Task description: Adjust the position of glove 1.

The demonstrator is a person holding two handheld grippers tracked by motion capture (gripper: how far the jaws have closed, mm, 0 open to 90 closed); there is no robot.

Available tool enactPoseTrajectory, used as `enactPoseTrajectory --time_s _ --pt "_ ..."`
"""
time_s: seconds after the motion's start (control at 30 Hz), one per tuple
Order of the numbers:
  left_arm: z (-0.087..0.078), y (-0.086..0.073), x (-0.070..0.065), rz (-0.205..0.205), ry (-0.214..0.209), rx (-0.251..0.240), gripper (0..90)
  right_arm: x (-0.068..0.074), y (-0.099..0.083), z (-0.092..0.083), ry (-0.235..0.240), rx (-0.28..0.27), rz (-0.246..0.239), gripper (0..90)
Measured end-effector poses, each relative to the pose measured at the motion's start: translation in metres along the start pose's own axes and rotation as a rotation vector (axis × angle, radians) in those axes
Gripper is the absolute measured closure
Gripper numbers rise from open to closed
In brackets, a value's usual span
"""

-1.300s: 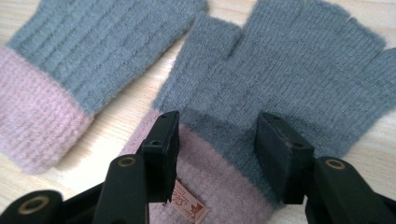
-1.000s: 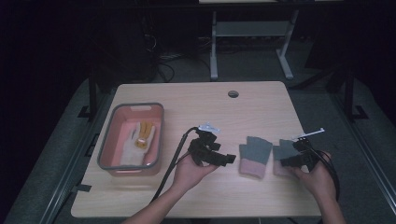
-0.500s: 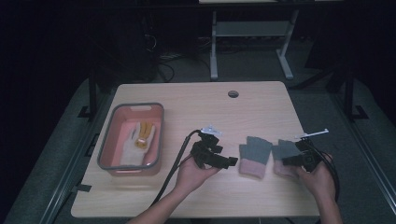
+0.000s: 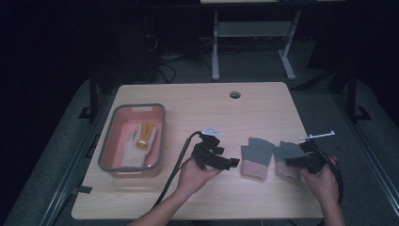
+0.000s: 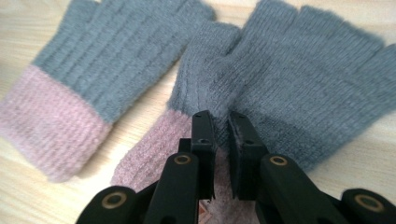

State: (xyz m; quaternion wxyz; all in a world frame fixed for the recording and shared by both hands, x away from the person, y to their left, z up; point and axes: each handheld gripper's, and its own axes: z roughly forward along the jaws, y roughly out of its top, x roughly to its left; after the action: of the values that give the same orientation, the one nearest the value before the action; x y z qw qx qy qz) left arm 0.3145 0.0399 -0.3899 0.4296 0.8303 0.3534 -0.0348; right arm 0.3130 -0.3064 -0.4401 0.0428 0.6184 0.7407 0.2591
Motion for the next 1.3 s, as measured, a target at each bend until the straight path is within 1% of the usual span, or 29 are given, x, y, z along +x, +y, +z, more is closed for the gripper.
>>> enactPoseTrajectory --time_s 0.07,0.1,0.2,0.27,0.33,0.37,0.4,0.43,0.47,0.5,0.53,0.57,0.77,0.8,0.83,0.87,0.93,0.97,1.0,1.1,1.13,1.17,1.2,1.3 --pt "0.0 0.0 0.001 0.002 0.003 0.002 24.3 0.001 0.0 -0.002 0.003 -0.006 0.003 82.0" --pt "0.0 0.0 0.001 -0.005 0.004 -0.002 24.3 0.002 0.0 -0.005 0.006 -0.015 -0.004 82.0" --pt "-0.001 0.0 0.001 -0.004 0.004 0.0 24.3 0.005 0.0 -0.008 0.008 -0.021 -0.004 82.0" --pt "-0.002 0.001 0.002 -0.002 0.006 -0.003 24.3 0.007 0.002 -0.012 0.01 -0.036 -0.011 81.9" --pt "-0.005 0.001 0.003 -0.004 0.01 -0.007 24.3 0.012 0.004 -0.018 0.02 -0.055 -0.018 81.9" --pt "-0.005 0.002 0.003 -0.006 0.012 -0.009 24.3 0.014 0.005 -0.02 0.02 -0.061 -0.03 81.9" --pt "-0.005 0.002 0.003 -0.006 0.012 -0.009 24.3 0.014 0.005 -0.02 0.02 -0.061 -0.03 81.9" --pt "-0.006 0.002 0.004 -0.008 0.012 -0.011 24.3 0.02 0.006 -0.021 0.02 -0.058 -0.041 81.8" --pt "-0.006 0.002 0.004 -0.008 0.012 -0.011 24.3 0.023 0.007 -0.021 0.02 -0.058 -0.05 81.8" --pt "-0.006 0.002 0.004 -0.007 0.014 -0.009 24.2 0.026 0.008 -0.02 0.02 -0.055 -0.053 81.8" --pt "-0.006 0.002 0.004 -0.007 0.014 -0.009 24.2 0.026 0.008 -0.02 0.02 -0.055 -0.053 81.8" --pt "-0.006 0.001 0.004 -0.006 0.014 -0.008 24.2 0.031 0.01 -0.019 0.028 -0.053 -0.059 81.7" --pt "-0.007 0.001 0.003 -0.002 0.016 -0.01 24.3 0.048 0.018 -0.013 0.038 -0.033 -0.082 81.5" --pt "-0.007 0.001 0.003 -0.002 0.016 -0.01 24.2 0.048 0.018 -0.013 0.038 -0.033 -0.082 81.5" --pt "-0.007 0.001 0.004 -0.002 0.018 -0.007 24.2 0.054 0.02 -0.011 0.048 -0.028 -0.083 81.4" --pt "-0.007 0.001 0.004 -0.002 0.018 -0.007 24.2 0.056 0.021 -0.009 0.054 -0.024 -0.085 81.4" --pt "-0.008 0.001 0.005 -0.001 0.022 -0.005 24.3 0.058 0.022 -0.008 0.053 -0.023 -0.086 81.4" --pt "-0.009 0.001 0.005 -0.003 0.021 -0.008 24.3 0.062 0.025 -0.007 0.049 -0.018 -0.09 81.4" --pt "-0.009 0.001 0.005 -0.003 0.021 -0.008 24.2 0.062 0.025 -0.007 0.049 -0.018 -0.09 81.4" --pt "-0.009 0.001 0.006 -0.005 0.023 -0.008 24.3 0.071 0.03 -0.004 0.049 -0.017 -0.094 81.4" --pt "-0.009 0.001 0.006 -0.005 0.023 -0.008 24.3 0.071 0.03 -0.004 0.049 -0.017 -0.094 81.4" --pt "-0.009 0.001 0.006 -0.009 0.019 -0.009 24.2 0.077 0.034 -0.002 0.047 -0.015 -0.094 81.3" --pt "-0.009 0.001 0.006 -0.009 0.019 -0.009 24.3 0.077 0.034 -0.002 0.047 -0.015 -0.094 81.3" --pt "-0.009 0.0 0.006 -0.01 0.02 -0.007 24.3 0.086 0.038 0.003 0.041 -0.007 -0.103 81.1"
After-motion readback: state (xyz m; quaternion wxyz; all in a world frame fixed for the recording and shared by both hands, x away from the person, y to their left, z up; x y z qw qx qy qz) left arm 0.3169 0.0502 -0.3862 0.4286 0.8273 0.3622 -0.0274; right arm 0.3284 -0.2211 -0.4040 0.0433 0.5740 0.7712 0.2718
